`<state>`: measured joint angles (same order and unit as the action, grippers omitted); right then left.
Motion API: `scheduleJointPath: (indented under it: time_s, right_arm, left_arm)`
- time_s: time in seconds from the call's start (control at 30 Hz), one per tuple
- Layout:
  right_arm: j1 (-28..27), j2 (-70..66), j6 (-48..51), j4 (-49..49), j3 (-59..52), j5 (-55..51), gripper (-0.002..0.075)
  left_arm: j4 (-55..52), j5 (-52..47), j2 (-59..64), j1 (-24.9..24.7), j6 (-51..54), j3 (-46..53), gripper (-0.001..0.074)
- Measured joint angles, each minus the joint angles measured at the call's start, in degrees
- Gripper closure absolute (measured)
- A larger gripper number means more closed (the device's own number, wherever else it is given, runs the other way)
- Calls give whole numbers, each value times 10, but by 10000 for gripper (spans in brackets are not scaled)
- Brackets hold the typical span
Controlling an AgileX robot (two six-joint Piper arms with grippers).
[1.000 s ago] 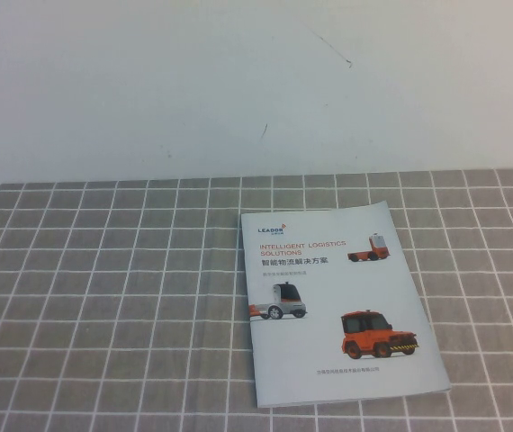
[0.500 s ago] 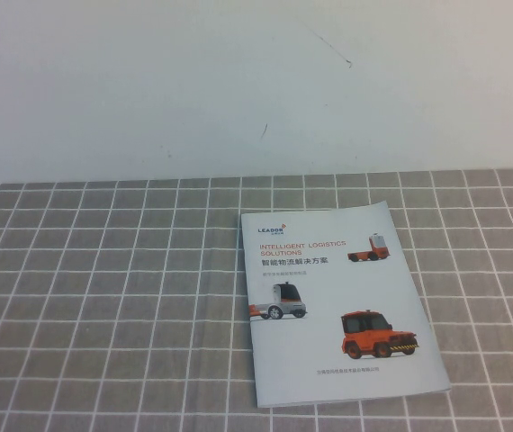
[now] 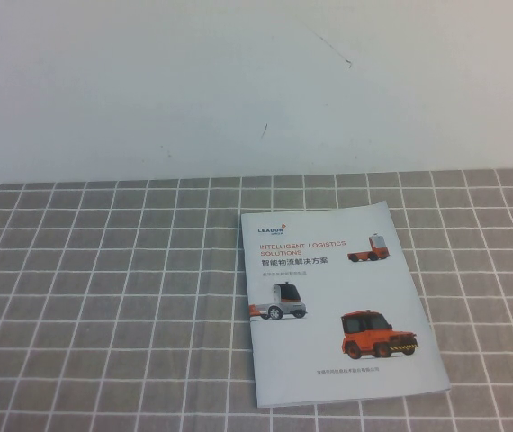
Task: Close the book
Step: 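Close the open booklet and leave it lying on the table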
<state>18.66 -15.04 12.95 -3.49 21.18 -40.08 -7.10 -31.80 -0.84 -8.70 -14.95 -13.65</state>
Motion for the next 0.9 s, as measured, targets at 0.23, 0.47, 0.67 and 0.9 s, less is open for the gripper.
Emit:
scheduleJointPath:
  time_s: [0.23,0.47,0.67,0.9]
  right_arm:
    - [0,0,0,0,0,0,729]
    - [0,0,0,-1,0,0,729]
    - [0,0,0,-1,0,0,729]
    - [0,0,0,-2,0,0,729]
  left_arm:
    - [24,87,0,38,39,115,738]
    - [36,117,0,35,81,142,738]
    - [36,120,0,3,84,142,738]
    - [36,120,0,-1,37,142,738]
